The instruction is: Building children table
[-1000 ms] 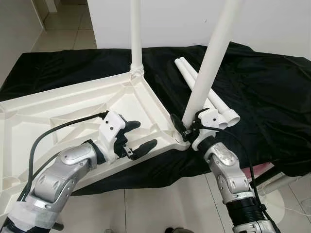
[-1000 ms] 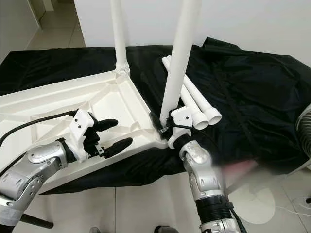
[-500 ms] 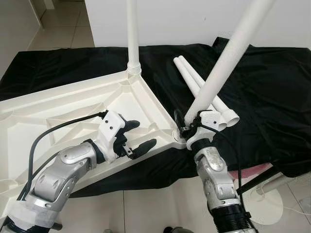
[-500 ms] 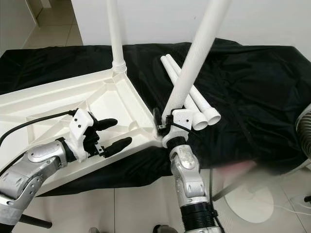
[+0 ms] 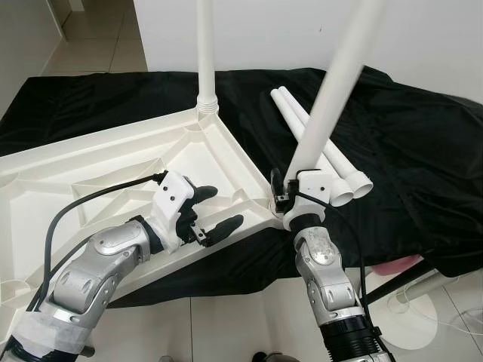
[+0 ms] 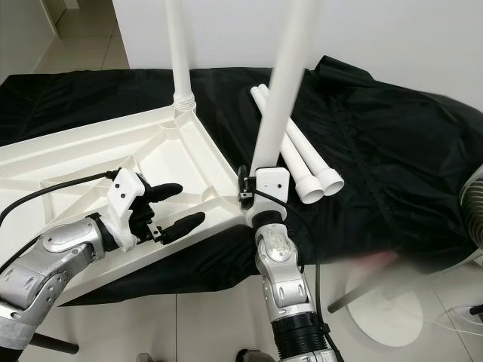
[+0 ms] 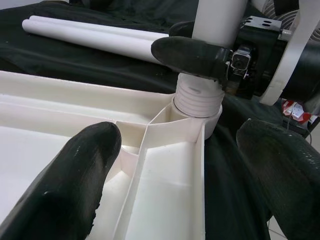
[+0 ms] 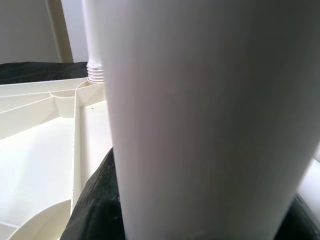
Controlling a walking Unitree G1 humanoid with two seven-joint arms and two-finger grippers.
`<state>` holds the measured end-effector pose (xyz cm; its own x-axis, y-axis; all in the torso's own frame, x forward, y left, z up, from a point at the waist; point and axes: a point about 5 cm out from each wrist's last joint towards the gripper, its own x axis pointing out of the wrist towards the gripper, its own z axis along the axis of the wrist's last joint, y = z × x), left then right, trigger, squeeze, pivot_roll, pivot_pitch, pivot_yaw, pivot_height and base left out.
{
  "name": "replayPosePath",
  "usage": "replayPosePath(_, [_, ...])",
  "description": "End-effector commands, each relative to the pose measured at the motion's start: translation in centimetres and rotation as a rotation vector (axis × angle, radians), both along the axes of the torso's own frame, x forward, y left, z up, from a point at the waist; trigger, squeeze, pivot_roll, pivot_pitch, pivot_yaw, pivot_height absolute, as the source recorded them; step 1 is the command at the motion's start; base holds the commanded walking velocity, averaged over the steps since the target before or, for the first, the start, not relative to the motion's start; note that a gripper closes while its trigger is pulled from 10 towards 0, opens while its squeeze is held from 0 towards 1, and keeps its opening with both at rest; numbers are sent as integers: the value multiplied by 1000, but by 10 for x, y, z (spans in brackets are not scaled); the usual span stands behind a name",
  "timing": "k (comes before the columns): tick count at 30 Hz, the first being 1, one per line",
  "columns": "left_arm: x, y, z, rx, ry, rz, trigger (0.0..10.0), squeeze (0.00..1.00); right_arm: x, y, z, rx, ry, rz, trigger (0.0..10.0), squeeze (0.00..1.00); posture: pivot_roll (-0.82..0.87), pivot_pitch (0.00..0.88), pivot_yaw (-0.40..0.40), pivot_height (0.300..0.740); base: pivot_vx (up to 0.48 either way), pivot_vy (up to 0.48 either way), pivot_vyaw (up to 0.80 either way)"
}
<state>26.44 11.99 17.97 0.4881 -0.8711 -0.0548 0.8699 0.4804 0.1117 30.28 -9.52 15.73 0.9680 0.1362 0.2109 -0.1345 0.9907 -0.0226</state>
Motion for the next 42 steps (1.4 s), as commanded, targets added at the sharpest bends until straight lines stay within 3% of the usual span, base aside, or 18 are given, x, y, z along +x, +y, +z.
replayPosePath(1, [-4, -3, -2, 14, 5, -108, 10000, 0, -2, 1, -20, -38, 92, 29, 10000, 0, -54, 90, -37, 740, 0, 0, 0])
replayPosePath(6, [-4, -2, -1, 17, 3, -104, 10000, 0, -5, -10, -27, -105, 81, 119, 10000, 0, -54, 85, -36, 740, 0, 0, 0])
replayPosePath(10, [-3, 0, -1, 21, 1, -104, 10000, 0, -6, -13, -33, -105, 109, 143, 10000, 0, -53, 86, -36, 740, 0, 0, 0])
replayPosePath(21, [-4, -1, -2, 23, 3, -107, 10000, 0, -2, -16, -34, 17, 158, 48, 10000, 0, -53, 83, -34, 740, 0, 0, 0])
replayPosePath(23, [-3, -1, -2, 25, 1, -107, 10000, 0, 1, -18, -37, 103, 214, -5, 10000, 0, -53, 81, -30, 740, 0, 0, 0])
replayPosePath(25, [-3, 0, -2, 27, 1, -108, 10000, 0, 4, -20, -38, 122, 236, -31, 10000, 0, -55, 79, -29, 740, 0, 0, 0])
replayPosePath(36, [-2, 0, -1, 29, -1, -107, 10000, 0, 6, -21, -39, 62, 235, -20, 10000, 0, -52, 80, -33, 740, 0, 0, 0])
replayPosePath(38, [-2, 0, -1, 27, -2, -103, 10000, 0, 4, -17, -37, -10, 199, -1, 10000, 0, -51, 82, -34, 740, 0, 0, 0])
replayPosePath(42, [-2, 0, -1, 27, -2, -100, 10000, 0, 3, -13, -37, -20, 190, 4, 10000, 0, -49, 83, -36, 740, 0, 0, 0])
